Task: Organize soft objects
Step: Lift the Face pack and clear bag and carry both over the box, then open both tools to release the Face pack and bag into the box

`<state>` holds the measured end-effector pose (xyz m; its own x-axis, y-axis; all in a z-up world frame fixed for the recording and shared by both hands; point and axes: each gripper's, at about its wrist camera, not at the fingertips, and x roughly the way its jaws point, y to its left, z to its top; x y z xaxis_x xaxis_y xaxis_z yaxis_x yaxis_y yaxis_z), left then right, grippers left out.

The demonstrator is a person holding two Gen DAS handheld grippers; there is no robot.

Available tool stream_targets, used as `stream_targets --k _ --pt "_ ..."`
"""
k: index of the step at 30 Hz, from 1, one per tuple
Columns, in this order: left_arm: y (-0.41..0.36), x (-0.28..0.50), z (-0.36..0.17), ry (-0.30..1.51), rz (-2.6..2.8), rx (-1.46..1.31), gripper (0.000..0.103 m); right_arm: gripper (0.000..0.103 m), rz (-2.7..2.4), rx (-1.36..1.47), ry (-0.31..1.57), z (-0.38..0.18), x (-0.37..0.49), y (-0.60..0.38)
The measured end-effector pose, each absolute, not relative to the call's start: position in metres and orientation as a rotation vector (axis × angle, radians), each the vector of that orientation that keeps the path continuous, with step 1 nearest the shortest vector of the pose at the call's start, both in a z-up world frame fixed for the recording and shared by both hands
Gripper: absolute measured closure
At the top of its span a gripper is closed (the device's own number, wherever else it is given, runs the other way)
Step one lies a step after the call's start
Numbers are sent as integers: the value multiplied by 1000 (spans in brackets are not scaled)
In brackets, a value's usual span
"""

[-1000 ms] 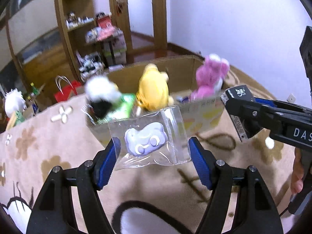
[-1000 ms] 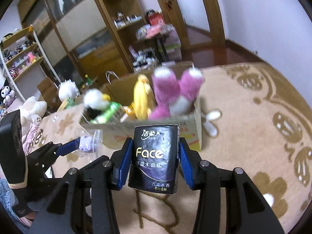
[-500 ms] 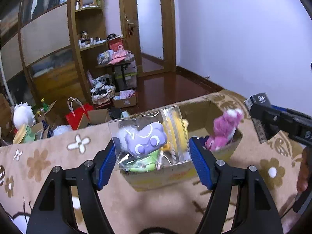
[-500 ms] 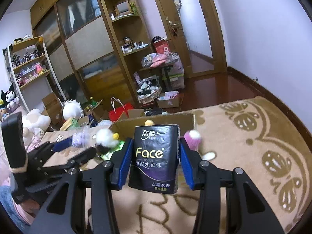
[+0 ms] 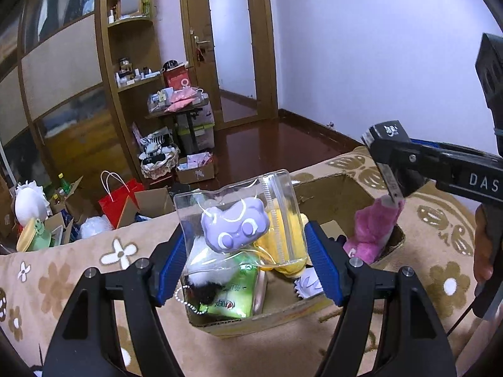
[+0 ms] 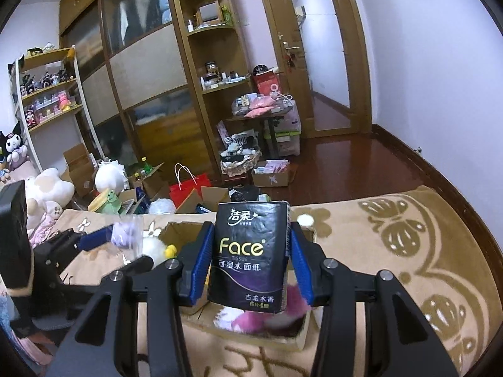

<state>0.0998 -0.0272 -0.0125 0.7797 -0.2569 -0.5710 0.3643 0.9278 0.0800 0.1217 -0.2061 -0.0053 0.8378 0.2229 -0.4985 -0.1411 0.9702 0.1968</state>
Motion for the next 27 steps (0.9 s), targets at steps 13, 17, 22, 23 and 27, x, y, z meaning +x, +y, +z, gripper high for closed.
stream_targets --k 13,17,22,23,27 --pt "-36 117 -30 630 -349 198 27 47 222 214 599 -35 149 -203" --pt "-33 121 -34 656 -344 183 27 42 211 236 603 -37 145 -208" --pt "-30 118 -32 659 -341 182 23 28 189 233 594 -33 136 -210" --pt "-29 115 -31 657 -338 182 20 26 184 231 589 -32 133 -210" --pt "-25 105 -28 641 -323 195 15 16 174 246 571 -25 124 -212"
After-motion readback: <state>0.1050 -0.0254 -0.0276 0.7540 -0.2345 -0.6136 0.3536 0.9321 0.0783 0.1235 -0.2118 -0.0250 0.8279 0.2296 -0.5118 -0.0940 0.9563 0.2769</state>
